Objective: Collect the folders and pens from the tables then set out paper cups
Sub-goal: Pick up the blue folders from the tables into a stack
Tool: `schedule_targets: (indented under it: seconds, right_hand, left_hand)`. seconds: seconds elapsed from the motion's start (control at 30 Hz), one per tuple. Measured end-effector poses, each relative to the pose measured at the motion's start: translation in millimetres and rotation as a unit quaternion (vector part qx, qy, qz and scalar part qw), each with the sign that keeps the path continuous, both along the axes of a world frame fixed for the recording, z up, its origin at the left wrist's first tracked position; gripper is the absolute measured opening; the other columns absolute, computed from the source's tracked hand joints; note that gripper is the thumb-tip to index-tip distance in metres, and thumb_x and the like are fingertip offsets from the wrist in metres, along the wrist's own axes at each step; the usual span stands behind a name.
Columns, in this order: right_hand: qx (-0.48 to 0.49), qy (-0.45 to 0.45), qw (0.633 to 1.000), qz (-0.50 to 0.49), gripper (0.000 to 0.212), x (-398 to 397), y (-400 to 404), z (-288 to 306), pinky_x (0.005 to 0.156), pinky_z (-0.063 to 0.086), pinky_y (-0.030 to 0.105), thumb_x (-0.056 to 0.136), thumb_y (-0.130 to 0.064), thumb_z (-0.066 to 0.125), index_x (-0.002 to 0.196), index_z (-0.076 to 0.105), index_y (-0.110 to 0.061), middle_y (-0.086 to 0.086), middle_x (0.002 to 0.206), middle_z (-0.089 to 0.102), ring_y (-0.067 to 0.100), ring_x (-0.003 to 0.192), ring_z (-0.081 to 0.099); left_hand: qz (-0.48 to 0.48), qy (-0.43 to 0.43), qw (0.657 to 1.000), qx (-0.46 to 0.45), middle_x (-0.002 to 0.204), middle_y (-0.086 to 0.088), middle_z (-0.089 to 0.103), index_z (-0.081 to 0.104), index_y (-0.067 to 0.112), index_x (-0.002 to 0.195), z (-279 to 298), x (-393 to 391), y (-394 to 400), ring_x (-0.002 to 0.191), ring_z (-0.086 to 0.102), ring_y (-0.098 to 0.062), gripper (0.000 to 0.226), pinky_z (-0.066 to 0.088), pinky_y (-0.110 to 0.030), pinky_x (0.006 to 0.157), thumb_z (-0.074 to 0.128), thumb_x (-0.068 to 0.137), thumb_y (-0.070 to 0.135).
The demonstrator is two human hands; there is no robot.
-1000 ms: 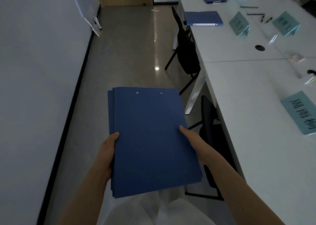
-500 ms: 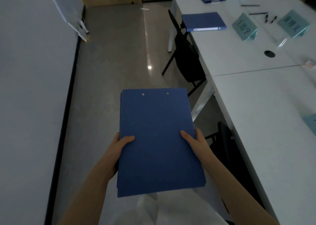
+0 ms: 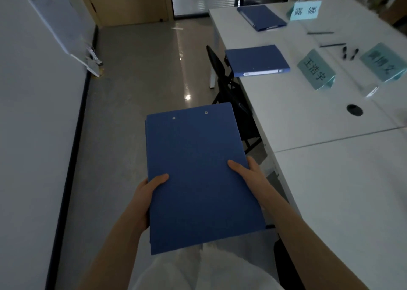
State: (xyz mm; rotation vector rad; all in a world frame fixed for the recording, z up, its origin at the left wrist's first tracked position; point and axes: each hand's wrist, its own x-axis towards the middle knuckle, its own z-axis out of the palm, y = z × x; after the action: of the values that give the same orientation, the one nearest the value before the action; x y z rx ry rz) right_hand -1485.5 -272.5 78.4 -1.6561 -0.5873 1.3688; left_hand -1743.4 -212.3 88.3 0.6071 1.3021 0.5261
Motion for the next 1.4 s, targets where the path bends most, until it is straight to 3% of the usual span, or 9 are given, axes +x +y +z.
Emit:
schedule_targets:
  seconds: [0.43, 0.77, 0.9, 0.97, 1.1, 1.17, 1.23, 1.3, 1.4]
  right_hand:
    - [-0.019, 0.012, 0.999, -0.025, 0.054, 25, 221, -5, 0.088, 0.056, 0.043, 0.08, -0.045, 0.071, 0.123, 0.054, -0.017, 0.0, 0.116, 0.066, 0.02, 0.099, 0.068]
    - [-0.04, 0.036, 0.996, -0.075, 0.038, 44, 358, -3, 0.092, 0.053, 0.046, 0.088, -0.045, 0.06, 0.109, 0.067, -0.014, 0.005, 0.109, 0.071, 0.026, 0.098, 0.069]
    - [-0.039, 0.012, 0.991, -0.128, 0.033, 82, 406, -14, 0.097, 0.05, 0.047, 0.094, -0.037, 0.056, 0.109, 0.067, -0.01, 0.014, 0.113, 0.069, 0.032, 0.104, 0.065]
    - [-0.029, 0.029, 0.985, -0.169, 0.03, 109, 430, -22, 0.09, 0.051, 0.042, 0.096, -0.029, 0.054, 0.112, 0.065, -0.006, 0.014, 0.109, 0.069, 0.032, 0.1, 0.065]
    - [-0.054, 0.103, 0.944, -0.308, 0.02, 177, 474, -46, 0.091, 0.051, 0.038, 0.094, -0.01, 0.055, 0.111, 0.059, 0.001, 0.017, 0.109, 0.063, 0.03, 0.1, 0.063]
    - [-0.086, 0.144, 0.914, -0.369, 0.009, 207, 484, -59, 0.09, 0.05, 0.037, 0.092, -0.002, 0.053, 0.094, 0.059, 0.004, 0.019, 0.109, 0.062, 0.028, 0.092, 0.063]
    - [-0.123, 0.211, 0.868, -0.432, 0.014, 227, 491, -72, 0.089, 0.049, 0.035, 0.094, 0.0, 0.047, 0.081, 0.053, 0.003, 0.02, 0.103, 0.055, 0.026, 0.078, 0.058]
    - [-0.145, 0.248, 0.847, -0.448, 0.014, 244, 499, -85, 0.099, 0.044, 0.036, 0.096, -0.004, 0.044, 0.097, 0.053, 0.006, 0.019, 0.092, 0.054, 0.025, 0.075, 0.055]
    - [-0.178, 0.321, 0.812, -0.453, 0.041, 256, 517, -93, 0.105, 0.041, 0.036, 0.094, -0.016, 0.05, 0.128, 0.047, 0.005, 0.019, 0.099, 0.057, 0.03, 0.099, 0.058]
  left_hand:
    - [-0.023, -0.031, 0.999, 0.015, 0.106, -0.012, 0.074, 0.061, 0.013, 0.122, 1, 32, 241, 0.089, 0.072, -0.035, 0.053, 0.058, -0.047, 0.068, 0.073, 0.073, 0.028]
    - [-0.059, -0.016, 0.998, 0.025, 0.106, -0.01, 0.074, 0.061, 0.015, 0.121, 15, 57, 410, 0.087, 0.073, -0.033, 0.054, 0.058, -0.044, 0.066, 0.074, 0.071, 0.029]
    - [-0.067, -0.009, 0.998, 0.013, 0.108, -0.012, 0.073, 0.061, 0.013, 0.122, 12, 87, 467, 0.089, 0.072, -0.035, 0.056, 0.058, -0.046, 0.067, 0.074, 0.07, 0.029]
    - [-0.071, -0.009, 0.997, 0.009, 0.111, -0.013, 0.072, 0.061, 0.013, 0.121, 10, 109, 495, 0.092, 0.071, -0.037, 0.054, 0.058, -0.047, 0.069, 0.075, 0.071, 0.028]
    - [-0.082, 0.005, 0.996, 0.027, 0.11, -0.012, 0.072, 0.061, 0.015, 0.119, 6, 157, 547, 0.092, 0.07, -0.036, 0.046, 0.057, -0.047, 0.071, 0.073, 0.076, 0.024]
    - [-0.086, 0.013, 0.996, 0.033, 0.11, -0.012, 0.072, 0.062, 0.015, 0.118, 6, 177, 568, 0.093, 0.07, -0.036, 0.042, 0.057, -0.048, 0.072, 0.072, 0.078, 0.022]
    - [-0.089, 0.024, 0.995, 0.036, 0.108, -0.011, 0.072, 0.062, 0.016, 0.116, 6, 194, 585, 0.091, 0.071, -0.035, 0.037, 0.057, -0.046, 0.07, 0.071, 0.081, 0.02]
    - [-0.091, 0.026, 0.995, 0.037, 0.108, -0.01, 0.072, 0.062, 0.016, 0.116, 5, 209, 602, 0.09, 0.071, -0.034, 0.035, 0.057, -0.045, 0.069, 0.071, 0.082, 0.019]
    - [-0.092, 0.033, 0.995, 0.034, 0.109, -0.011, 0.072, 0.061, 0.016, 0.119, 3, 228, 623, 0.092, 0.071, -0.035, 0.041, 0.057, -0.046, 0.07, 0.072, 0.08, 0.021]
